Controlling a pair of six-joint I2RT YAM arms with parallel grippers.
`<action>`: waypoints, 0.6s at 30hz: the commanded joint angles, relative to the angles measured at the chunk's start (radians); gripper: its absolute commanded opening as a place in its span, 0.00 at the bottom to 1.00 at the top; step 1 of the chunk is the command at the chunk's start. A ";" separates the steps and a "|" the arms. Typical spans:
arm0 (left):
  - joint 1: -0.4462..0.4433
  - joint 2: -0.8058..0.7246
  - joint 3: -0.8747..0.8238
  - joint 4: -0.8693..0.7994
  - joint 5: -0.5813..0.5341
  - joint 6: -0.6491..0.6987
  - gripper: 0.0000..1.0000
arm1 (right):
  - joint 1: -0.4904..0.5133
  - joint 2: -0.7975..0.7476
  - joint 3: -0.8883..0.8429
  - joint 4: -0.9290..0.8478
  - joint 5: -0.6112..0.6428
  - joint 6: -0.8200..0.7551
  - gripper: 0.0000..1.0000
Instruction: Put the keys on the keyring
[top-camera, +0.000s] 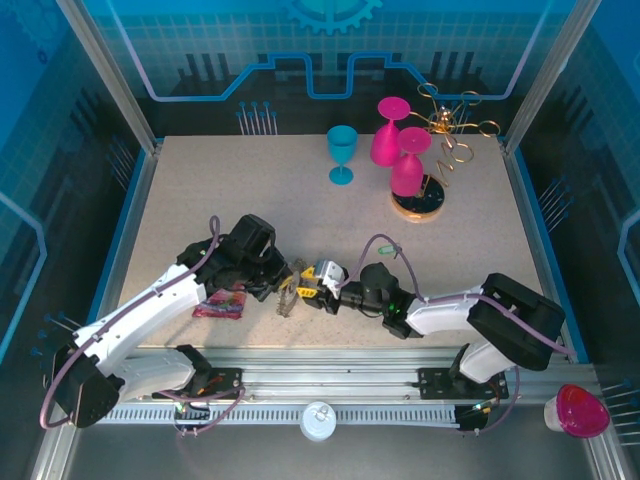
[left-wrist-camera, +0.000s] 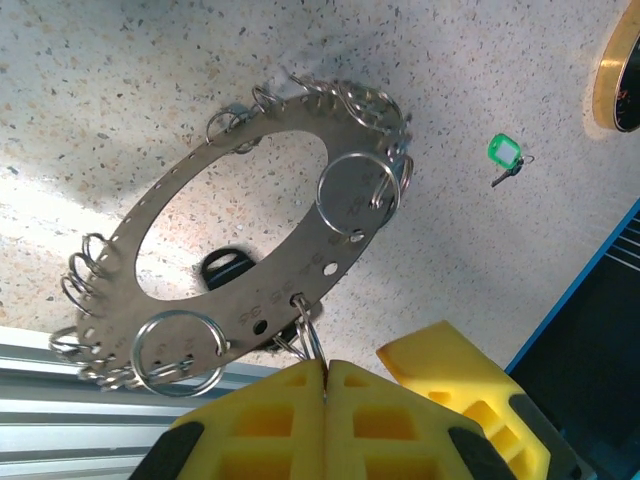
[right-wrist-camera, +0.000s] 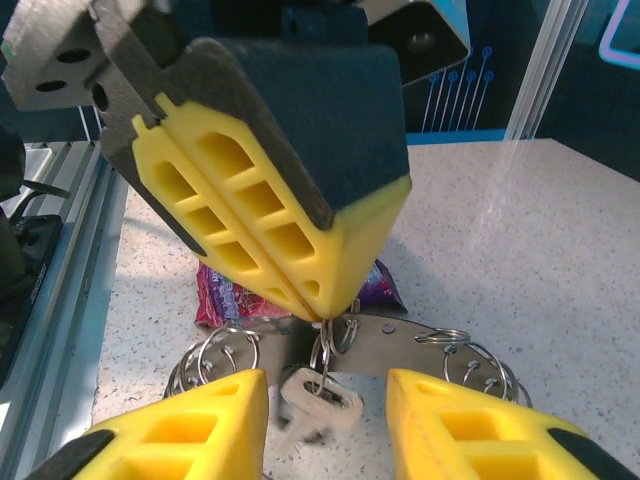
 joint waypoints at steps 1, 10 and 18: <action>0.009 -0.025 -0.016 0.019 0.032 -0.029 0.00 | 0.004 0.039 -0.001 0.108 -0.023 -0.059 0.38; 0.010 -0.038 -0.033 0.024 0.034 -0.048 0.00 | 0.007 0.141 0.024 0.226 -0.011 -0.059 0.31; 0.009 -0.038 -0.033 0.027 0.039 -0.055 0.00 | 0.006 0.166 0.040 0.250 -0.016 -0.056 0.30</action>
